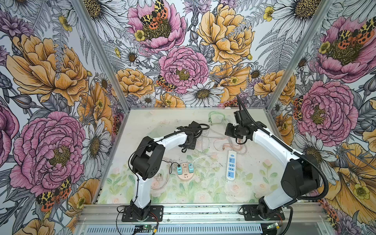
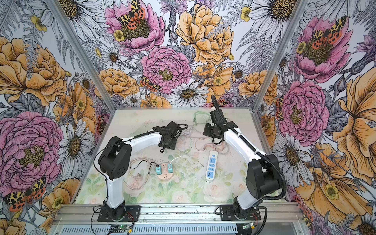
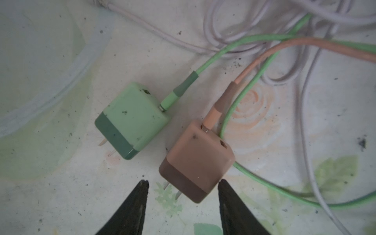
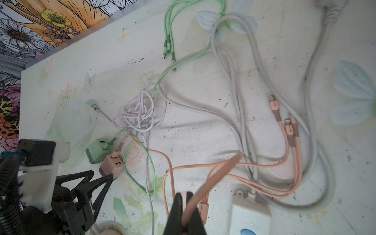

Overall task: Insert the plug
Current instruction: 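Grasp pink charger with left gripper while right gripper grasps its pink cable, then lift pink charger with left gripper while right gripper holds the pink cable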

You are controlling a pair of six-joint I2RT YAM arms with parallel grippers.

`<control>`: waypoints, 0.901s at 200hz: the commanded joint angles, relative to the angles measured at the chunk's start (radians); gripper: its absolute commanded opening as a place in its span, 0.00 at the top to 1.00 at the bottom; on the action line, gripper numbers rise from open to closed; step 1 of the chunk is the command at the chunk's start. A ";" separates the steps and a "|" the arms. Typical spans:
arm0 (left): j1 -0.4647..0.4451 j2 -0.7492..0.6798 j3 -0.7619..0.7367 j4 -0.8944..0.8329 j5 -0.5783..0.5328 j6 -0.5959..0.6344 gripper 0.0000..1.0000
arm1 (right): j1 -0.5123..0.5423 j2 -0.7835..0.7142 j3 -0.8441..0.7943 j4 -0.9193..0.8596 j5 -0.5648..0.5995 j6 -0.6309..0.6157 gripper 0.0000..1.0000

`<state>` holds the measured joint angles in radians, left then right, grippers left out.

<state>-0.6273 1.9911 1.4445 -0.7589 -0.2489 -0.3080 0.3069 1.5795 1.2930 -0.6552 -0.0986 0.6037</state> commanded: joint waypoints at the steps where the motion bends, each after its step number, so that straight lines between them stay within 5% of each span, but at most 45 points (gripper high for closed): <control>1: 0.011 0.045 0.035 0.007 -0.004 0.050 0.42 | -0.005 -0.024 -0.003 -0.003 0.014 -0.016 1.00; 180: -0.005 0.044 -0.009 0.087 0.230 0.215 0.43 | -0.022 -0.048 -0.037 -0.001 0.007 -0.018 1.00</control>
<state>-0.6189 2.0571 1.4528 -0.7013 -0.0685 -0.1299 0.2928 1.5635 1.2636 -0.6559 -0.1009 0.6003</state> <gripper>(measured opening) 0.573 0.054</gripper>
